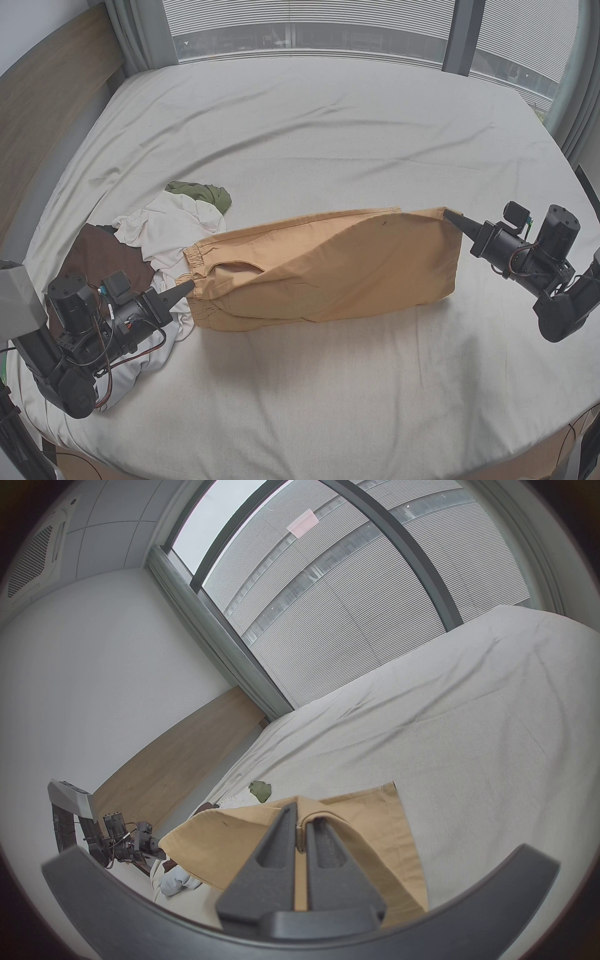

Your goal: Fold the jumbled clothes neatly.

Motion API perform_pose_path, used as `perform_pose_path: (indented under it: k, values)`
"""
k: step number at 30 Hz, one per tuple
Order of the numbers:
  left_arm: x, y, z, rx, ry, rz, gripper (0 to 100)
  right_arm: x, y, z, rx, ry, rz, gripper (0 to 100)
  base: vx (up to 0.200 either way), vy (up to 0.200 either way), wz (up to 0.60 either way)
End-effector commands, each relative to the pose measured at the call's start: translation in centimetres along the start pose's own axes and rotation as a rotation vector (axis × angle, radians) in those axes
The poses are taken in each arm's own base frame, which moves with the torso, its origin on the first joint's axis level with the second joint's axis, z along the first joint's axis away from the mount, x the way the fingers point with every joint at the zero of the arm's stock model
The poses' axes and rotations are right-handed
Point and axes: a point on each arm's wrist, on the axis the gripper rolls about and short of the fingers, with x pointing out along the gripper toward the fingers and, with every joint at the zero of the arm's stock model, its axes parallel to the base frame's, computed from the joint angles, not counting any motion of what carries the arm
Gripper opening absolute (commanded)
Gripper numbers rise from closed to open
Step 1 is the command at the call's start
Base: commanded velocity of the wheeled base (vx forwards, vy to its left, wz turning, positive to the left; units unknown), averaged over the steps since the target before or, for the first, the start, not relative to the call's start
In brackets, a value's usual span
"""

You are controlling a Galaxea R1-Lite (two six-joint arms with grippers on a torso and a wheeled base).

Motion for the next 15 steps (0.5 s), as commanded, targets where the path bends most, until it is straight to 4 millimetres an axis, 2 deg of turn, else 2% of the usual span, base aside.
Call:
perform_pose_path:
  k: [1, 15]
  values:
    - [0.2, 0.0, 0.1, 0.001, -0.013, 0.006, 0, 0.5, 0.5, 1.4, -0.013, -0.021, 0.013, 0, 0.0, 0.0, 0.0]
    - [0.4, 0.0, 0.3, -0.017, -0.032, 0.016, 0, 1.2, 1.9, 3.6, -0.012, -0.014, 0.031, 0, 0.0, 0.0, 0.0]
